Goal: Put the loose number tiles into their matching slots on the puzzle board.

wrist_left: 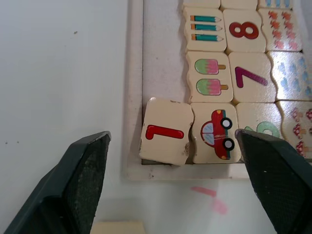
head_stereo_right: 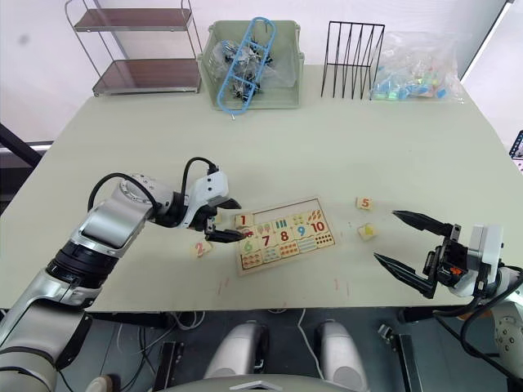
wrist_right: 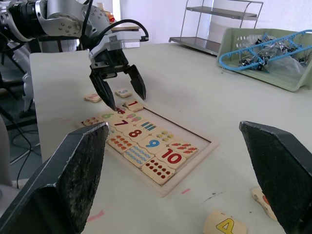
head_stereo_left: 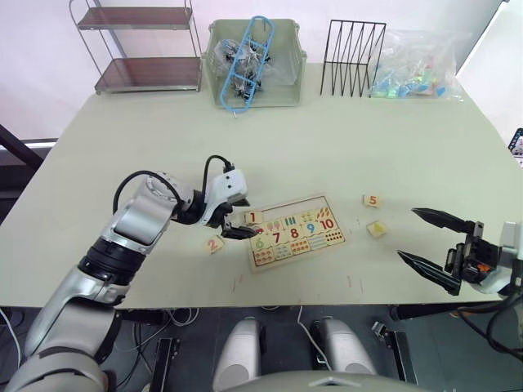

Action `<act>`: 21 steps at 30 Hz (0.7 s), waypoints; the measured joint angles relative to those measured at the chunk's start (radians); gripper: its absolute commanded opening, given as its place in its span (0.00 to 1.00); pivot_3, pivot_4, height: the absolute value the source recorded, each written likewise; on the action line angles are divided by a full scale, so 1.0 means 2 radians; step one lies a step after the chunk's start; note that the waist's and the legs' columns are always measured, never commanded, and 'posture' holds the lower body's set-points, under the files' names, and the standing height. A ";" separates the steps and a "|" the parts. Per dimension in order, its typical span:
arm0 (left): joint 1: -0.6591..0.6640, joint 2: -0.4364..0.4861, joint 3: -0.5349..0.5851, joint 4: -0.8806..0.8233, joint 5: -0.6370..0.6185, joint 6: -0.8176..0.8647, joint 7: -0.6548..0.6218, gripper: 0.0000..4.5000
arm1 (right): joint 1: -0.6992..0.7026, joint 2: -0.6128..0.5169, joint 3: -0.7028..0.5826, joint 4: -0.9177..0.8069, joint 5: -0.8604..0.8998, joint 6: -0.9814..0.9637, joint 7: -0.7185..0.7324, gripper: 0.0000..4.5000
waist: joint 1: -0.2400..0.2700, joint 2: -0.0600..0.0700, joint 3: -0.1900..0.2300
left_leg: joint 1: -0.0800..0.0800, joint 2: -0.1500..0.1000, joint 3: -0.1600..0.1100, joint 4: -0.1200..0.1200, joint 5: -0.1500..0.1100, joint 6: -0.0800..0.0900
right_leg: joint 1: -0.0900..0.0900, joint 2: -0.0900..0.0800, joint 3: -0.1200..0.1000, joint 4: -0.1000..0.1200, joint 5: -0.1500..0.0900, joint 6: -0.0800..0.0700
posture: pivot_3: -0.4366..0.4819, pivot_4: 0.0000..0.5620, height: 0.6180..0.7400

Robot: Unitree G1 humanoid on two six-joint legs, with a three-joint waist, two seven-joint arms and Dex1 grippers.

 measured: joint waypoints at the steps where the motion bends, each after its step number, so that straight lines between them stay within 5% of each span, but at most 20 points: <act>1: -0.002 0.001 0.003 0.000 -0.005 0.006 -0.002 1.00 | 0.000 0.000 0.000 0.000 0.000 0.000 0.000 1.00 | 0.000 0.000 0.000 | 0.000 0.000 0.000 0.000 0.000 0.000 | 0.000 0.000 0.000 0.000 0.000 0.000 | 0.48 0.27 1.00; 8: -0.035 -0.006 0.043 0.034 -0.035 0.018 -0.002 1.00 | 0.000 0.000 0.000 0.000 0.000 0.001 0.002 1.00 | 0.000 0.000 0.000 | 0.000 0.000 0.000 0.000 0.000 0.000 | 0.000 0.000 0.000 0.000 0.000 0.000 | 0.48 0.27 1.00; 12: -0.038 -0.020 0.057 0.071 -0.043 -0.008 -0.003 0.79 | -0.001 0.000 0.000 0.004 0.000 -0.002 0.006 1.00 | 0.000 0.000 0.000 | 0.000 0.000 0.000 0.000 0.000 0.000 | 0.000 0.000 0.000 0.000 0.000 0.000 | 0.48 0.27 1.00; 19: -0.041 -0.027 0.056 0.139 -0.031 -0.077 -0.015 0.08 | -0.001 0.000 0.000 0.009 -0.001 -0.004 0.009 1.00 | 0.000 0.000 0.000 | 0.000 0.000 0.000 0.000 0.000 0.000 | 0.000 0.000 0.000 0.000 0.000 0.000 | 0.48 0.27 1.00; 21: -0.041 -0.029 0.056 0.155 -0.026 -0.107 -0.022 0.01 | 0.000 0.000 0.000 0.007 -0.001 -0.004 0.005 1.00 | 0.000 0.000 0.000 | 0.000 0.000 0.000 0.000 0.000 0.000 | 0.000 0.000 0.000 0.000 0.000 0.000 | 0.48 0.27 1.00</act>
